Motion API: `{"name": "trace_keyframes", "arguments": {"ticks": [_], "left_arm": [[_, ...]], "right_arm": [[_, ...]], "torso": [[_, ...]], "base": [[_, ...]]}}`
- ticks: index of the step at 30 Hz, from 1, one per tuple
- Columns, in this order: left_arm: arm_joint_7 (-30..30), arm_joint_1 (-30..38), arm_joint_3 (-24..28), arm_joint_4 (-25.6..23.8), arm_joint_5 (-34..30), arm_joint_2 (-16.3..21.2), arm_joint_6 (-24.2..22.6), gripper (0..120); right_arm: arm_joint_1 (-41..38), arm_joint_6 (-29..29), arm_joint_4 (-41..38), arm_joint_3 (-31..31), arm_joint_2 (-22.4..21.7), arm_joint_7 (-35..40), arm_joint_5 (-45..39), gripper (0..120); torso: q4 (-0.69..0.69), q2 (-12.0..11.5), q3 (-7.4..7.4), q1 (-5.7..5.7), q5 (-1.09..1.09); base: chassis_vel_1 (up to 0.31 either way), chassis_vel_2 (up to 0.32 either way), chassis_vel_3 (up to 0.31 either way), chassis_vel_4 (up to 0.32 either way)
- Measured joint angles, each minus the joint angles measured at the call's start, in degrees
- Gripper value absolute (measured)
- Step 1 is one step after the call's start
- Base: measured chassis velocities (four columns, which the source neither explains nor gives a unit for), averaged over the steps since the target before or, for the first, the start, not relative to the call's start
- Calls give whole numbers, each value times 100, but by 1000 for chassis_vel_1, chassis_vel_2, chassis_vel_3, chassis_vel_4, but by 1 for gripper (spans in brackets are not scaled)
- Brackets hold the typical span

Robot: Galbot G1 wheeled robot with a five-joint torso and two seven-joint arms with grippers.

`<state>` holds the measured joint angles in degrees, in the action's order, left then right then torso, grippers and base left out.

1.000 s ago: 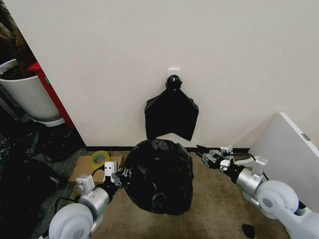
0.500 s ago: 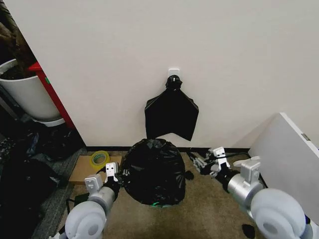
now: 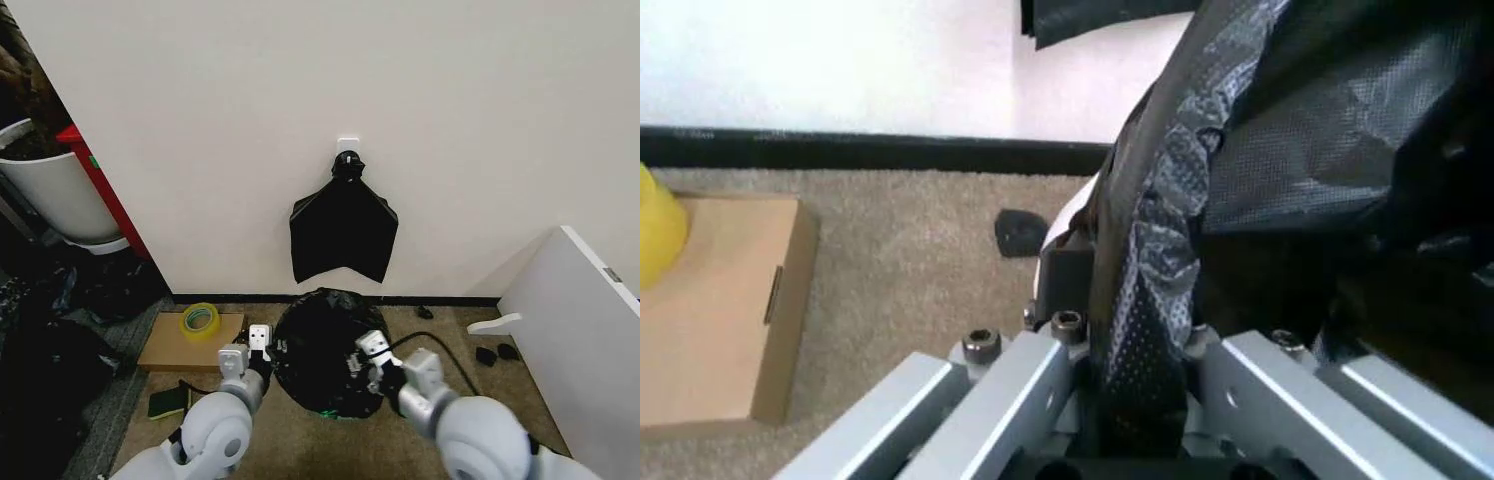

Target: Place the garbage bag over the trash bin.

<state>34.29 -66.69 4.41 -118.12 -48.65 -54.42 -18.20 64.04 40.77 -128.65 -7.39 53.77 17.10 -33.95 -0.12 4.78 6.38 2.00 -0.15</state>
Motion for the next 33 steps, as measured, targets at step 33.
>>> {"name": "trace_keyframes", "arguments": {"ticks": [33], "left_arm": [[-173, -509, 73, -512, 1145, 113, -72, 0]], "right_arm": [[-1260, 139, 2785, -1681, 1553, 1146, 1172, 0]], "torso": [[-2, 0, -1, 0, -1]], "base": [[0, 0, 0, 0]]}}
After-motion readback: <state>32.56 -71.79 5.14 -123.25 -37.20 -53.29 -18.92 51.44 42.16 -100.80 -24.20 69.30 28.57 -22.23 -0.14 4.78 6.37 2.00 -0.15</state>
